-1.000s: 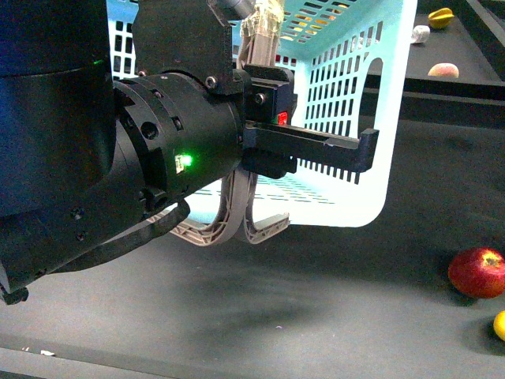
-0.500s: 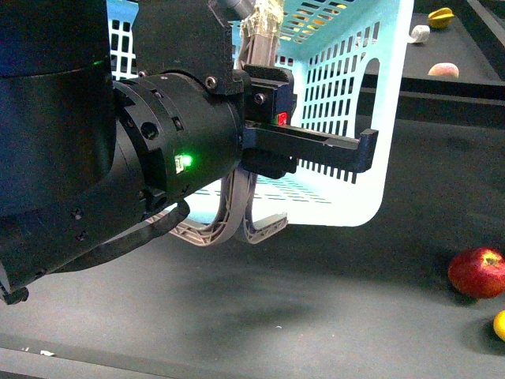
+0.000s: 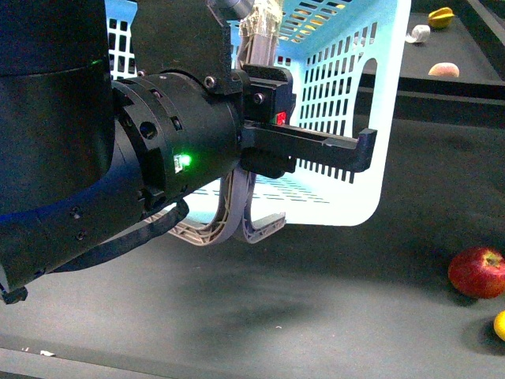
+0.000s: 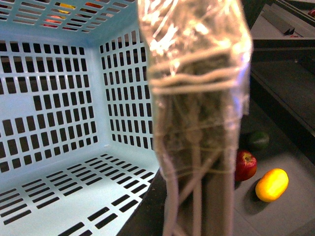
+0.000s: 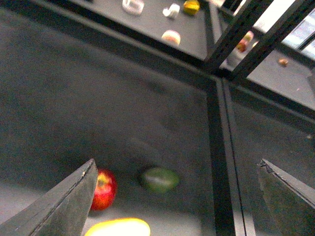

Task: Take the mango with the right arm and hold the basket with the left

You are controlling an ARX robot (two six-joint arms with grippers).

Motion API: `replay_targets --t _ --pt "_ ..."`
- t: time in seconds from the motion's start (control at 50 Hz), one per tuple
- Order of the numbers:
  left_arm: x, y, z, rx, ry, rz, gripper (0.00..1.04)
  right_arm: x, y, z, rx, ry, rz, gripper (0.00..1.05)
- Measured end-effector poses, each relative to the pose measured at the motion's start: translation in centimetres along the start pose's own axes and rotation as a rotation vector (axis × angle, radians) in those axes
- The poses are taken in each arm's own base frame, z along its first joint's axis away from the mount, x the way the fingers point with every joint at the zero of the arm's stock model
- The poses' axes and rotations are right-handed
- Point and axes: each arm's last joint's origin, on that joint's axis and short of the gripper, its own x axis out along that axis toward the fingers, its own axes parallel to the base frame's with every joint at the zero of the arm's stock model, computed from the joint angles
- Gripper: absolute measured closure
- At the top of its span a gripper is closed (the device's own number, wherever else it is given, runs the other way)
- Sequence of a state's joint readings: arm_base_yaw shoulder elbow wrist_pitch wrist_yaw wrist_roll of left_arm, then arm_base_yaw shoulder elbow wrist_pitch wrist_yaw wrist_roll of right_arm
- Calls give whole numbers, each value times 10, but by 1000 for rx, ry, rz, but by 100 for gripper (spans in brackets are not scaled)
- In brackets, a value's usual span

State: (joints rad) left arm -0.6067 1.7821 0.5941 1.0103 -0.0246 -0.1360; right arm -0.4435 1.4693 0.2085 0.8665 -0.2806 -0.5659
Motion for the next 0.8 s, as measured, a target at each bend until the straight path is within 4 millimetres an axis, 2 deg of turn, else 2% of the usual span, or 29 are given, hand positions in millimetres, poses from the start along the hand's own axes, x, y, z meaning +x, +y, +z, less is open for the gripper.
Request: replay_targets --t 0.18,0.46,0.8 --pt "0 0 0 0 0 -2 100 40 10 -46 -94 193 178 8" --pt "0 0 0 0 0 -2 100 73 21 -91 -259 324 327 8" --pt "0 0 0 0 0 0 100 102 25 -133 -307 448 400 8"
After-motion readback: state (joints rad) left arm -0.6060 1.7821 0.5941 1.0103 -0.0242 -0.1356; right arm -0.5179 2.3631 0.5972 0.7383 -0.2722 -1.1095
